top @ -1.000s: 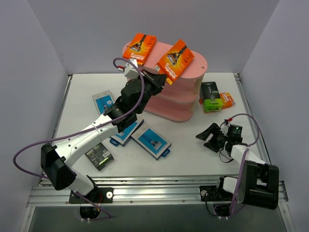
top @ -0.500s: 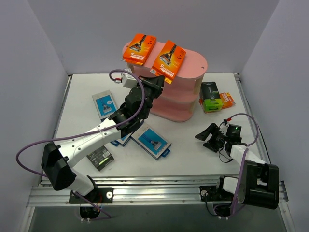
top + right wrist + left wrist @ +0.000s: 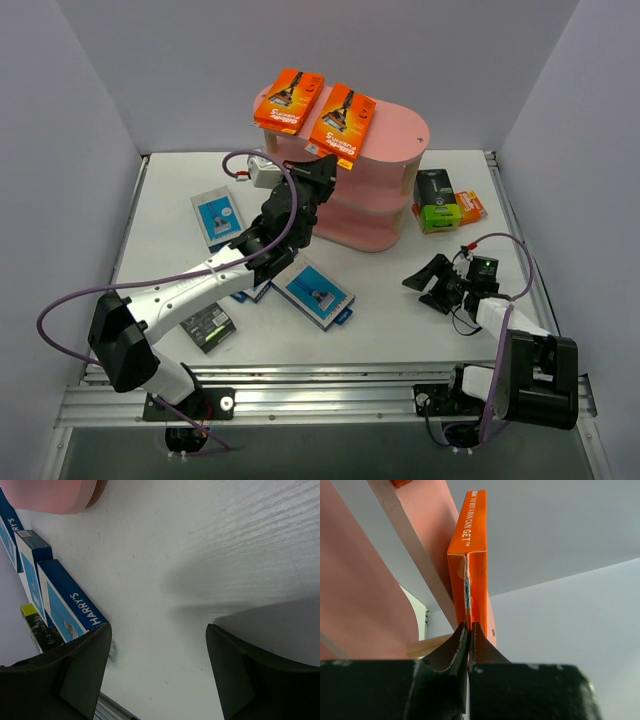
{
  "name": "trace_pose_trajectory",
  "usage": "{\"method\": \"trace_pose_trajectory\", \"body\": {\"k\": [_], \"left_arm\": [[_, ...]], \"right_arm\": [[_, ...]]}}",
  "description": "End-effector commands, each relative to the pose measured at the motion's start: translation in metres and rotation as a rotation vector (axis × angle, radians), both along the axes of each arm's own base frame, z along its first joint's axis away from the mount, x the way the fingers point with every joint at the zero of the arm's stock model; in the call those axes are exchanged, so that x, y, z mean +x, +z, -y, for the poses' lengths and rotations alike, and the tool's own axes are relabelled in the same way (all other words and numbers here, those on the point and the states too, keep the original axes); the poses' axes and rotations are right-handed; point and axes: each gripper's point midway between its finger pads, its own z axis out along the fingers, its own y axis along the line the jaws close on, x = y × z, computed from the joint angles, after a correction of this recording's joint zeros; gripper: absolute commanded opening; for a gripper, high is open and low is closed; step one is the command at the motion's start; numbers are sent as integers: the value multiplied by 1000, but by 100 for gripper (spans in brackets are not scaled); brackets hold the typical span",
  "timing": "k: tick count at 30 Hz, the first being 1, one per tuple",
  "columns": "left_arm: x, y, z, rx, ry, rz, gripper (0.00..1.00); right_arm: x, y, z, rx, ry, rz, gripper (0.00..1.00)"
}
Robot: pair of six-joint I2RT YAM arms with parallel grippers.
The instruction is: Place and organize the shaving razors onto the shelf
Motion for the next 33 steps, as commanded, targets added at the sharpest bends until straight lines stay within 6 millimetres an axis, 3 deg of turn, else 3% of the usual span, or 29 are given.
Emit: {"method": "trace_pose_trajectory", "body": {"k": [1,23,33], "left_arm": [[3,9,-1,-65,30,27,2],[18,-14,4,-84,48,-16,2],[24,-14,-1,-95,66,-17,2]], "right_arm": [[5,3,-1,-18,24,15,72],[5,2,-1,-20,23,9,72],[5,0,0,-25,18,3,73]]}}
